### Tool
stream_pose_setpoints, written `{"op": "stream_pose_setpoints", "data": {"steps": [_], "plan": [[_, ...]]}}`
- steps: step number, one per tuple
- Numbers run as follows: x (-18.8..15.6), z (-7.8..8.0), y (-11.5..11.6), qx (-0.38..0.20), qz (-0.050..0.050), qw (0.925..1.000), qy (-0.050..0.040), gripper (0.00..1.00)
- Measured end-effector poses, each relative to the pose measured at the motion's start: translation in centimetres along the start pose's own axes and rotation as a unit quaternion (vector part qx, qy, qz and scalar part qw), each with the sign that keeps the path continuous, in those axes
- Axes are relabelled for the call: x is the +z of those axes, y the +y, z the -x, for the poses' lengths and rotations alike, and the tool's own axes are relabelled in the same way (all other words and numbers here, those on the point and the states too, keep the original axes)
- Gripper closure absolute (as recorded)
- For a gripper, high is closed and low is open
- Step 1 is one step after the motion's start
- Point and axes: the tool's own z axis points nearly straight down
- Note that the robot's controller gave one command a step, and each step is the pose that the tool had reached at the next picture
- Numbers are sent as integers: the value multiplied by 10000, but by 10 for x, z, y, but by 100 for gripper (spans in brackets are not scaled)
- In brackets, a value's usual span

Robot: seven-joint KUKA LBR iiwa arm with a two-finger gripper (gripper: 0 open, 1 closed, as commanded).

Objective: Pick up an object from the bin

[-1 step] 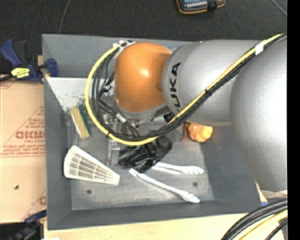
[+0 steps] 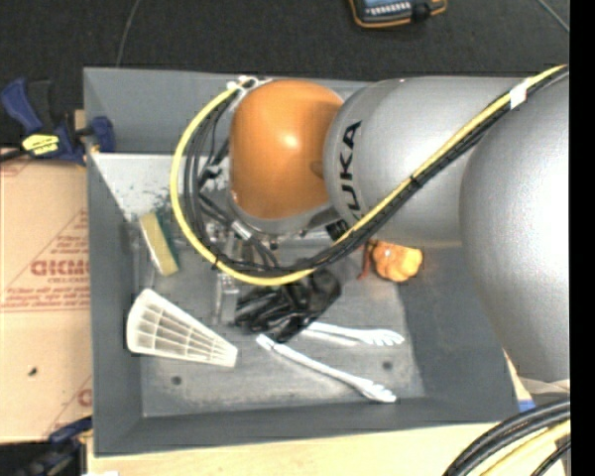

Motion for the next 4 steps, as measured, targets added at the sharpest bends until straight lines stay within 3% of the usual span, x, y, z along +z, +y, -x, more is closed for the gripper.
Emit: {"op": "stream_pose_setpoints", "data": {"steps": [1, 2, 3, 4], "plan": [[119, -13, 31, -220, -10, 9997, 58, 0], [69, -17, 34, 78, 24, 9999, -75, 0], [86, -34, 4, 688, -7, 9976, 32, 0], [115, -26, 9, 328, 14, 9994, -55, 0]]}}
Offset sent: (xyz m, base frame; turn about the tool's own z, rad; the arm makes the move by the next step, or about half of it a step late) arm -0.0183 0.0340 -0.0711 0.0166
